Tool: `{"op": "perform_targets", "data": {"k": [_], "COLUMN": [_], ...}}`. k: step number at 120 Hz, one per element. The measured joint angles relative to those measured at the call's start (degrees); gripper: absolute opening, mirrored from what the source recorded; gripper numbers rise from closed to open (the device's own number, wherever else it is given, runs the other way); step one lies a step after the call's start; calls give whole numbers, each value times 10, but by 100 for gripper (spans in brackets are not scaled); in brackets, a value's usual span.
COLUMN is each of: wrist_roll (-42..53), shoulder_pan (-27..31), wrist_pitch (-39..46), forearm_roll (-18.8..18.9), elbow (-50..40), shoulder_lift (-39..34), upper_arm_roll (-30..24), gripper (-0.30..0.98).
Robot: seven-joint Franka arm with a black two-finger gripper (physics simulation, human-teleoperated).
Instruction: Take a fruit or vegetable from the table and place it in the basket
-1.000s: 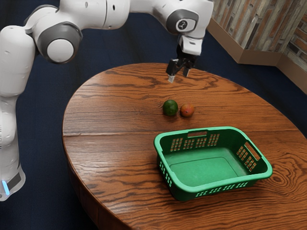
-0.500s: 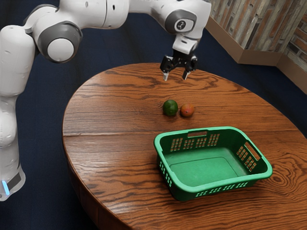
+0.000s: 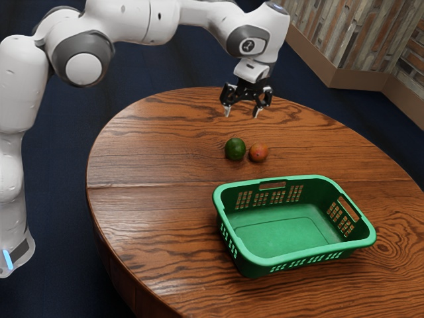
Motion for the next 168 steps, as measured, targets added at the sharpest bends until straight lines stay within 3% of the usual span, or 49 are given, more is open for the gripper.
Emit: {"op": "perform_targets", "data": {"k": [73,168], "wrist_roll": [23,32], "shoulder_pan": [0,0], "wrist_pitch": [74,57], "forearm_roll": [15,31], "elbow": [-22,-21], "shoulder_lift": [12,29], "upper_arm_roll": [1,1], "gripper": [69,69]}}
